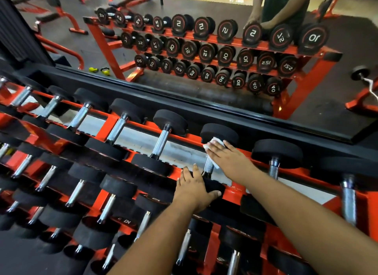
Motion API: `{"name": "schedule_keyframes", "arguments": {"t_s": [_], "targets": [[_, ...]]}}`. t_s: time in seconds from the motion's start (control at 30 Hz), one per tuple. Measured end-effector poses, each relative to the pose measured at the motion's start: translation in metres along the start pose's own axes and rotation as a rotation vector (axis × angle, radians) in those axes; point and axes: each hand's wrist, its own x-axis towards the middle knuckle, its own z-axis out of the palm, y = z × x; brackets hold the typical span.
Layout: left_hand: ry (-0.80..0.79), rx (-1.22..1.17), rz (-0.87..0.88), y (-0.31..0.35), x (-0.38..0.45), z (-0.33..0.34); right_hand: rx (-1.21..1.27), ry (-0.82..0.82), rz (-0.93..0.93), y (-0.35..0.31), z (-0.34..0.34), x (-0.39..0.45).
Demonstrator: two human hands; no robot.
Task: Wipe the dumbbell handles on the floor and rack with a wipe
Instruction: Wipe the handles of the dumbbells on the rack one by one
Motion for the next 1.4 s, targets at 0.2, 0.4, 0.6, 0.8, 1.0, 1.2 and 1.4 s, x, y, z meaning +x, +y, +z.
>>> {"name": "schedule_keyframes", "arguments": {"t_s": [0.2, 0.4, 0.6, 0.8, 1.0, 1.2, 1.4], "targets": [[0.002, 0.012, -0.003, 0.000, 0.001, 0.001, 0.276, -0.118, -0.346, -0.006, -0.006, -0.008], [-0.004, 0.011, -0.001, 0.001, -0.001, -0.001, 0.089, -0.040, 0.050, -0.003, 0.000, 0.004], [-0.003, 0.009, -0.004, -0.001, 0.002, 0.001, 0.213, -0.096, -0.229, -0.001, 0.006, -0.011], [0.005, 0.005, -0.007, 0.000, 0.001, 0.001, 0.304, -0.069, 0.084, -0.022, -0.002, -0.002], [-0.002, 0.003, -0.009, 0.000, 0.002, 0.001, 0.232, -0.119, 0.017, -0.004, -0.002, -0.014], [0.007, -0.005, -0.001, 0.000, 0.000, 0.000, 0.880, 0.102, 0.537, -0.049, 0.007, 0.004], [0.009, -0.004, 0.007, 0.000, 0.000, 0.000, 1.265, 0.155, 0.842, -0.056, 0.003, 0.009]]}}
